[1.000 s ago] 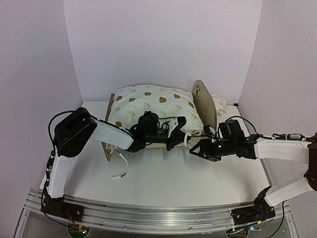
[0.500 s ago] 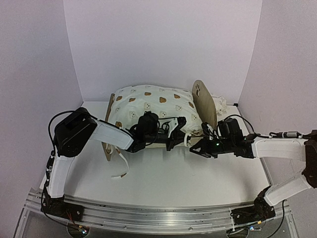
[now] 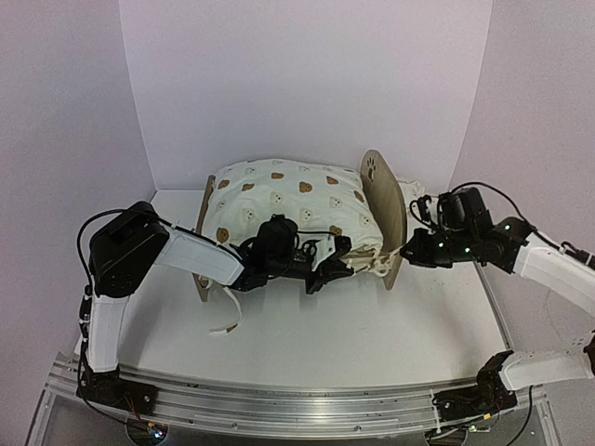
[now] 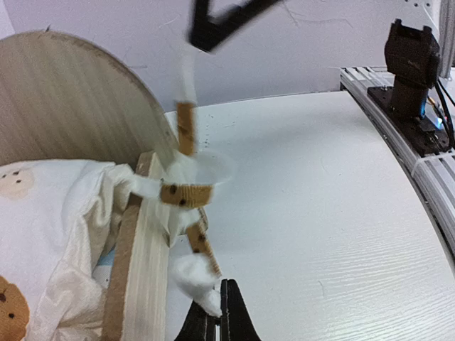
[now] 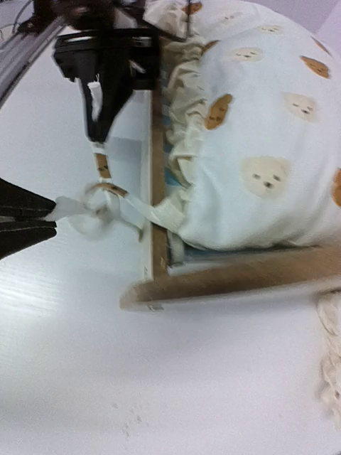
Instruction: Set up the pet bed
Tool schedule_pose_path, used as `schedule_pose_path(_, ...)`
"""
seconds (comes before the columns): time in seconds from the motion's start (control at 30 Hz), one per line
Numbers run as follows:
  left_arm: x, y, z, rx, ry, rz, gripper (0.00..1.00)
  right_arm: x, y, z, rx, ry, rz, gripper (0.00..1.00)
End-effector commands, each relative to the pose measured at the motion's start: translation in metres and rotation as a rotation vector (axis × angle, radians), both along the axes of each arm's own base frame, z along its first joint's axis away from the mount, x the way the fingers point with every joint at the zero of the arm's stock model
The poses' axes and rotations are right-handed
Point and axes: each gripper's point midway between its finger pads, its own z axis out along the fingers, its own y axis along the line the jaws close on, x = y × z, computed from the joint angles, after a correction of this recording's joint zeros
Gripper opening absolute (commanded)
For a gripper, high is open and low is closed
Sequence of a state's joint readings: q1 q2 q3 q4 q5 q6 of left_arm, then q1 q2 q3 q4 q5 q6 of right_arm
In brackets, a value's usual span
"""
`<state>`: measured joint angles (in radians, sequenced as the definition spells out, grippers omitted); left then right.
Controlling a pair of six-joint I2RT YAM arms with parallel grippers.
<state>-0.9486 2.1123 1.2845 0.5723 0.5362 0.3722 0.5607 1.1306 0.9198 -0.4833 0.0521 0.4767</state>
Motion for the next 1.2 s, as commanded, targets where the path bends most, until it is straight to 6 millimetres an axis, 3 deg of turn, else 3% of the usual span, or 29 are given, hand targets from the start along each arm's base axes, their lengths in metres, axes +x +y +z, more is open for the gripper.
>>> schedule_pose_path(0.0,-0.024,0.000,0.011,0.043,-0.109,-0.037,0.00,0.005,-0.054,0.012,-0.298,0.007,-0.070,0.00)
schedule_pose_path(0.17,-0.031,0.005,-0.023,0.140,-0.153,-0.034,0.00,0.029,-0.073,0.043,-0.364,-0.041,-0.102,0.00)
schedule_pose_path(0.27,-0.038,0.007,-0.041,0.184,-0.157,-0.049,0.00,0.045,-0.062,0.065,-0.362,-0.090,-0.040,0.00)
schedule_pose_path(0.4,-0.045,0.008,-0.059,0.214,-0.170,-0.062,0.00,0.060,-0.028,0.112,-0.272,-0.193,0.101,0.00)
schedule_pose_path(0.57,-0.051,0.013,-0.085,0.265,-0.194,-0.083,0.00,0.077,-0.018,0.158,-0.258,-0.300,0.124,0.00)
schedule_pose_path(0.7,-0.059,0.017,-0.102,0.315,-0.215,-0.104,0.00,0.096,-0.014,0.158,-0.291,-0.304,0.115,0.00)
schedule_pose_path(0.9,-0.094,0.043,-0.141,0.413,-0.345,-0.228,0.00,0.118,-0.012,0.162,-0.294,-0.307,0.092,0.00)
schedule_pose_path(1.07,-0.095,0.053,-0.160,0.476,-0.362,-0.228,0.00,0.134,-0.030,0.150,-0.290,-0.266,0.050,0.00)
schedule_pose_path(1.17,-0.096,0.057,-0.166,0.490,-0.364,-0.238,0.00,0.145,-0.040,0.153,-0.277,-0.266,0.026,0.00)
